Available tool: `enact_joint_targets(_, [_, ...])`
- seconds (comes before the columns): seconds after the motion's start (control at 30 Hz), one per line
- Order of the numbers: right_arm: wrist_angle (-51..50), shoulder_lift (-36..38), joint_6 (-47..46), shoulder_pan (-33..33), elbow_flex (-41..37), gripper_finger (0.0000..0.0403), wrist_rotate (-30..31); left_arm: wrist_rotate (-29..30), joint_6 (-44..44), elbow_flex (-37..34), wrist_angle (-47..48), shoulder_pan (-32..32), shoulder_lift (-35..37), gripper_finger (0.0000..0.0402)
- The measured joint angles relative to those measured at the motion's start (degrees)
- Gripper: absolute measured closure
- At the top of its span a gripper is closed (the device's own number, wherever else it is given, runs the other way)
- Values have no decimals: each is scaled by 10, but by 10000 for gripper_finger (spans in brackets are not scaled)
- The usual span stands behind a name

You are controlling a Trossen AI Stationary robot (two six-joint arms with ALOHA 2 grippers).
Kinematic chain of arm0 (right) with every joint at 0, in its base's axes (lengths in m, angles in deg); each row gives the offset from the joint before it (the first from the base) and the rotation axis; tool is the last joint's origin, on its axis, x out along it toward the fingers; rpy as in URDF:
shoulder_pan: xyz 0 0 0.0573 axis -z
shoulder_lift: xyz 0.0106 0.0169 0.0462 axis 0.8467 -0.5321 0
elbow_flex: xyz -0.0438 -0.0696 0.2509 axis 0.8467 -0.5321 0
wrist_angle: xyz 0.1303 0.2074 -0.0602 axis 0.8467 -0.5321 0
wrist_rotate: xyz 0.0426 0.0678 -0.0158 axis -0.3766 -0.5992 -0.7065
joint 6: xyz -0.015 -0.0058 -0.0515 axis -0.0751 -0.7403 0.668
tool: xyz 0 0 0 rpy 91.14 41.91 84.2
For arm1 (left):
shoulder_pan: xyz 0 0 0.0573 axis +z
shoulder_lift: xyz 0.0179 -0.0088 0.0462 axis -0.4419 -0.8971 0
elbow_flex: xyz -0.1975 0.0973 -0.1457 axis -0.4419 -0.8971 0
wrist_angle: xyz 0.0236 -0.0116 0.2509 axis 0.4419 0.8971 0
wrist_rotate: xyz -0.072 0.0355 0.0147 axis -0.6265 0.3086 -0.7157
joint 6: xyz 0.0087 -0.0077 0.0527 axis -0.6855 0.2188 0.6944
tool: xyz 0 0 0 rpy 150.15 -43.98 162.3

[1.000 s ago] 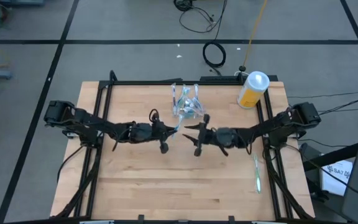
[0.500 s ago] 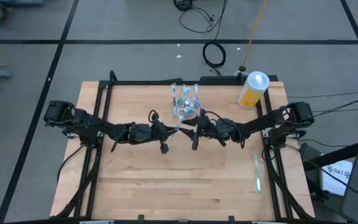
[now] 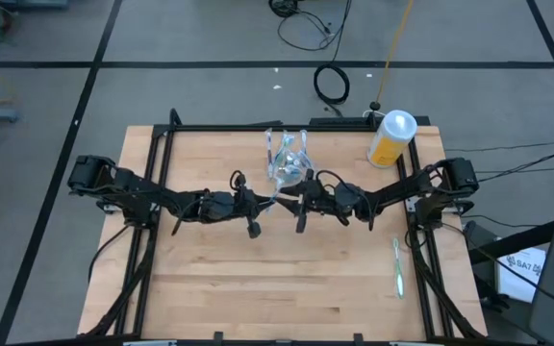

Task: Pick & Place toothbrushing station
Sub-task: Put the blue toothbrush into the transparent organizer

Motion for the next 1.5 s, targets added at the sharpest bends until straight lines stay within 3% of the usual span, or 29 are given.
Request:
enact_joint_targets(0.3, [-8, 0, 29, 0, 0, 391, 1, -1, -6, 0, 5, 0, 0, 382])
enact_joint_targets(0.5, [-9, 0, 30, 0, 0, 384, 1, 0, -8, 0, 5, 0, 0, 370])
enact_joint_targets(0.97, [-65, 0, 31, 14, 0, 390, 0, 13, -24, -1, -6, -1, 0, 277])
enact_joint_targets(1.2, [-74, 0, -3, 19, 0, 391, -4, -30, -18, 1, -24, 1, 0, 236])
enact_joint_targets(1.37, [-75, 0, -4, 20, 10, 391, -28, -50, -4, 22, -20, 17, 0, 230])
enact_joint_targets(1.5, [-97, 1, -4, 18, 24, 391, -27, -107, -5, 36, -10, 38, 0, 229])
